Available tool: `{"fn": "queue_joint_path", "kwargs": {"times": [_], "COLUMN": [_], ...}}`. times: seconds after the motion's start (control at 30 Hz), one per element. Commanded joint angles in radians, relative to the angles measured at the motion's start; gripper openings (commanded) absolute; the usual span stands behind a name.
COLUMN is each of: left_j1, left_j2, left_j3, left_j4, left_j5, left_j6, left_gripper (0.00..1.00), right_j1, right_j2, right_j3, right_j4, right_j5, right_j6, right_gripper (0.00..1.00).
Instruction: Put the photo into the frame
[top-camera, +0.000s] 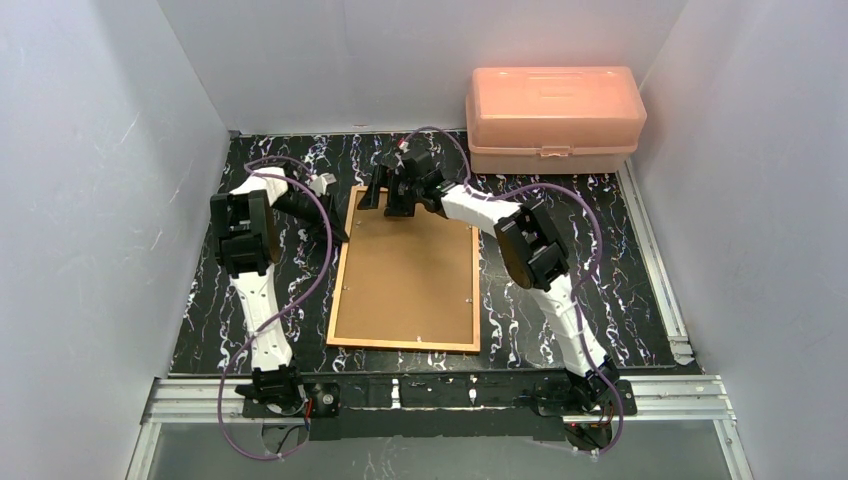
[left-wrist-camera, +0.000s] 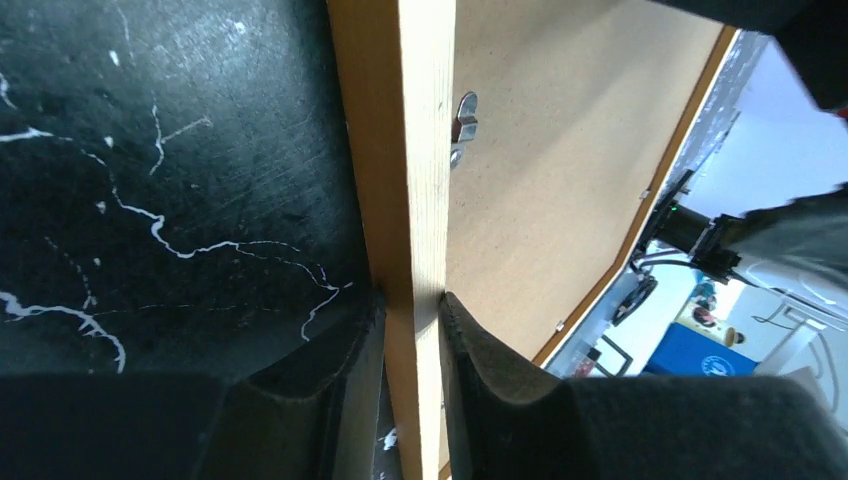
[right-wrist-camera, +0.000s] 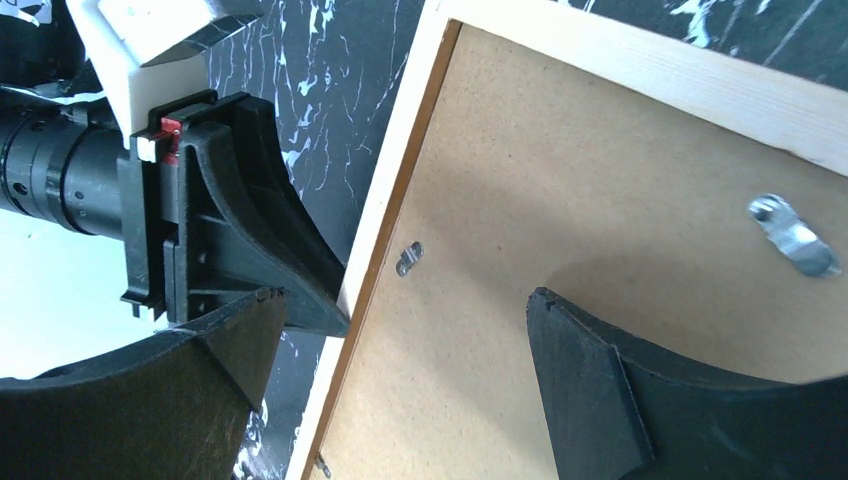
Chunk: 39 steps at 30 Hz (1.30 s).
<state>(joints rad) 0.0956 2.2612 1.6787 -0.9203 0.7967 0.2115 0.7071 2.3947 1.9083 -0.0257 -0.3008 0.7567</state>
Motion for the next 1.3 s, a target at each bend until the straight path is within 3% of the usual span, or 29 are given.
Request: {"fn": "queue_joint_path", "kwargs": {"times": [0.0,0.17,0.43,1.27], "left_j1": [0.001,0.000,0.000,-0.001], "left_j2": [0.009,0.033,0.025,0.000], "left_j3": [0.032,0.031,-0.008,-0.047], "left_j4": [0.006,0.011,0.012,0.010], "left_j5": [0.011,0.015,0.019,0.030], "left_j6": [-0.030,-0.036,-0.025,0.004], "left_gripper": [0.21,0.15,0.12,0.11], "right_j1": [0.006,0.009,0.042,0.081], "right_j2": [0.054,0.085,0.121,0.157], "right_j3": [0.071,0.061,0.049,0.090], "right_j4": [0.083,0.140,0.218,0.173], "right_j5": [-0.056,-0.097,-0.137,-0.061], "right_j6": [0.051,0.119,0.204,0.207], "right_gripper": [0.99,0.99,0.99,0.99]}}
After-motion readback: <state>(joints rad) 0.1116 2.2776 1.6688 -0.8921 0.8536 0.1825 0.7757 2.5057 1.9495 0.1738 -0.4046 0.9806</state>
